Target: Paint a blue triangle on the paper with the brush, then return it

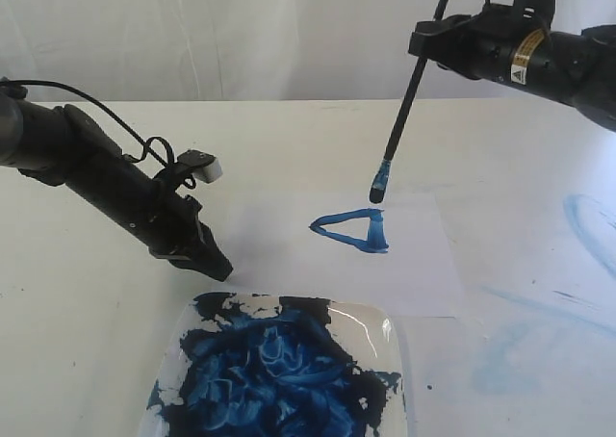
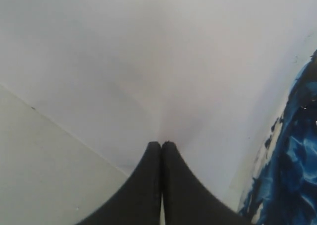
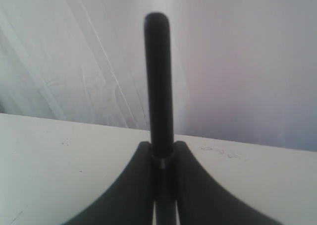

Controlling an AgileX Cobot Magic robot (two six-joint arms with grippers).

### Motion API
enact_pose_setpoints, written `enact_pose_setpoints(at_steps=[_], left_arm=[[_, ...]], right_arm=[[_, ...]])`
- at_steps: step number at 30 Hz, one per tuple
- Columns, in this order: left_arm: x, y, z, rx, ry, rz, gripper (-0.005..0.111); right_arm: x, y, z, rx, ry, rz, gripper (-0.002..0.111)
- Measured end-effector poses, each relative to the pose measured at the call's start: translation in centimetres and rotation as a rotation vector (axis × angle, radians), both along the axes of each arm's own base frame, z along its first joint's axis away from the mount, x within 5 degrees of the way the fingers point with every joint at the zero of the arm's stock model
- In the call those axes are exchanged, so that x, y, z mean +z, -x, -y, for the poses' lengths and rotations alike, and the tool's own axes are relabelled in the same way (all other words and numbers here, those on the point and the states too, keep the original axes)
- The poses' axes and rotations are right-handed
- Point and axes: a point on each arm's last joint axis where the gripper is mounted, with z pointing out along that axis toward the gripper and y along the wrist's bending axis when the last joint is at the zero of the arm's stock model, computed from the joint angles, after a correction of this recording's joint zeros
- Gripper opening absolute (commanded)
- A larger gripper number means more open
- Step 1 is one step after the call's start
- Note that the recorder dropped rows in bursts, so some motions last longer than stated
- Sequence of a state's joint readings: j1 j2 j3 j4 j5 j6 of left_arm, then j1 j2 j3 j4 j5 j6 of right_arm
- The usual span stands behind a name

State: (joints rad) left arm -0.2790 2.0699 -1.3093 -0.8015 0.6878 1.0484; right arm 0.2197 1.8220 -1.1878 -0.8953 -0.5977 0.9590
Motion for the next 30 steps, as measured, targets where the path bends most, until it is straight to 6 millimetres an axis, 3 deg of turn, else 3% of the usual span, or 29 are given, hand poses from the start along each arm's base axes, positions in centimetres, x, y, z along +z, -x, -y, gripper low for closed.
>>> enact_pose_setpoints(at_steps=[7, 13, 30], left_arm=[[0.0, 0.0, 0.0, 0.000, 0.000, 0.000, 0.000], [0.0, 0.0, 0.0, 0.000, 0.000, 0.000, 0.000], [0.0, 0.0, 0.0, 0.005, 0.006, -0.002, 0.000]], right_arm=[[2.3, 1.8, -0.2, 0.072, 0.023, -0.039, 0.000], [1.8, 2.3, -0.3, 0.104, 0.044, -0.133, 0.000], [0.4, 1.8, -0.1, 0.065, 0.054, -0.192, 0.000]])
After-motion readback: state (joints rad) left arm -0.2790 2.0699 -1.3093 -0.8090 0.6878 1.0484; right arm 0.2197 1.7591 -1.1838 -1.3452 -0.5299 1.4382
